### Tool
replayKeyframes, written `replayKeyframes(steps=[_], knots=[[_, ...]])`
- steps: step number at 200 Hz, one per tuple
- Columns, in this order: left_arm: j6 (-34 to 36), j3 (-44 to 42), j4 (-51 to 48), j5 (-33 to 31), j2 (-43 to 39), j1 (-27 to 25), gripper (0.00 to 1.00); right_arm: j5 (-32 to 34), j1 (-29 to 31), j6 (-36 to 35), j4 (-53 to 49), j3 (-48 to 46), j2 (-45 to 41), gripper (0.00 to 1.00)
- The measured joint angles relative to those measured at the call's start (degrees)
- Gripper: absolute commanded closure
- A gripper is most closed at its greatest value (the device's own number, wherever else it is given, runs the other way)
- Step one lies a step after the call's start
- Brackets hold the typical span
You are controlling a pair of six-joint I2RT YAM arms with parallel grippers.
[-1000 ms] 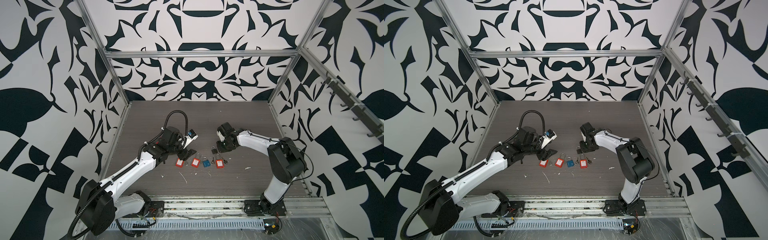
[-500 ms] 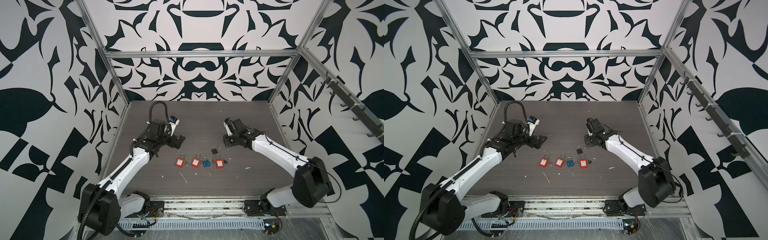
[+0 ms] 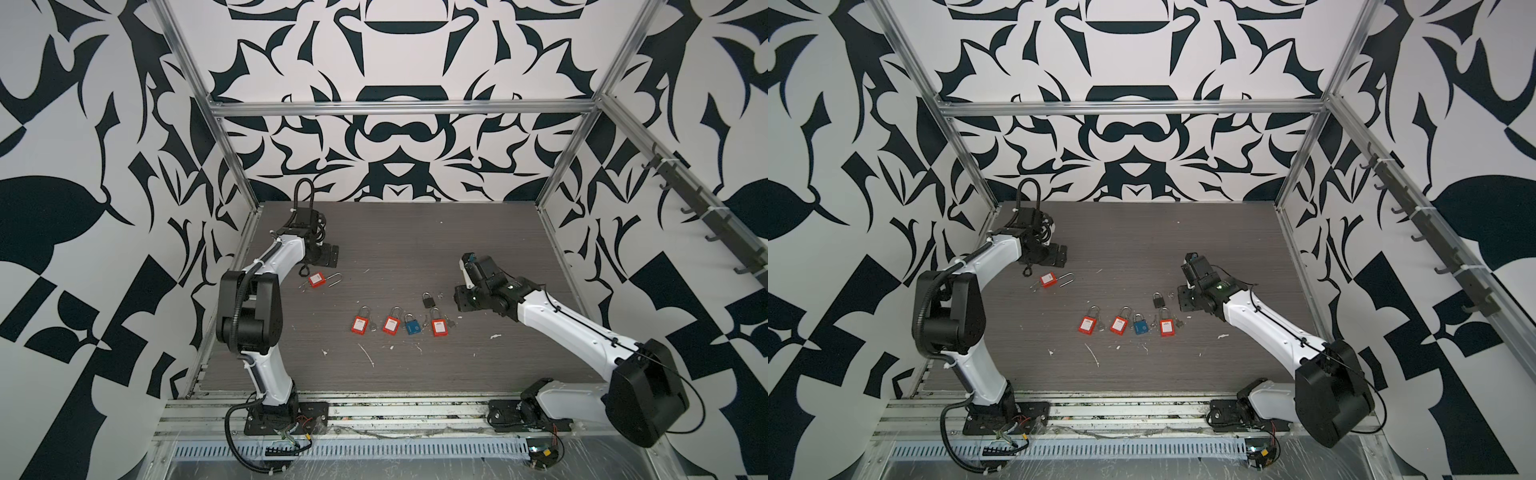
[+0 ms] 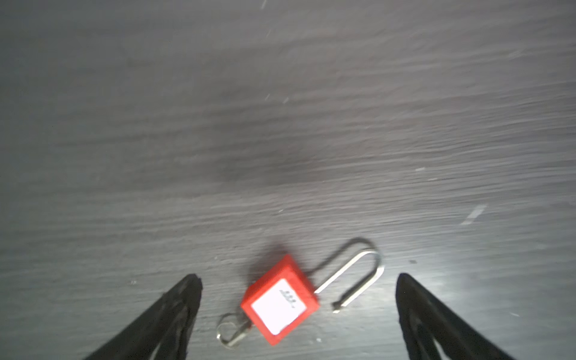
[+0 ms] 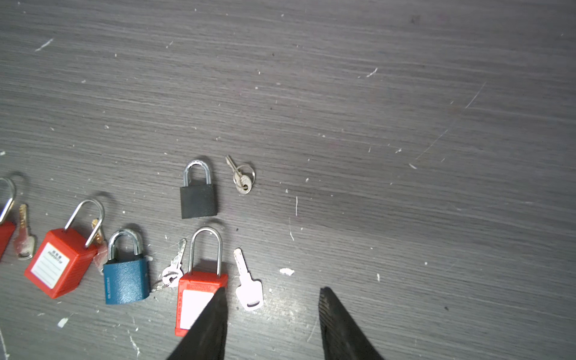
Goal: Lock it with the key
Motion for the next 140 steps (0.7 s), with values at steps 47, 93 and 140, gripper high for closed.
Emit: replayKeyframes(steps=[47,93,140], knots=[[-0.1,0.3,-1.5,3.3,4.5,2.1,0.01,-2.0,0.3,0.5,1.5,-0.3,0.1,0.47],[-1.5,-0.5,-1.2,5.4,5.0,2.0,0.01,-3.4,1.2,1.6,2.2,-0.3,2.1,0.47],[-6.4,-8.4,4.0,10.6,1.3,2.1,0.01,-4.1,2.3,3.5,3.0,-0.3,2.1,0.47]])
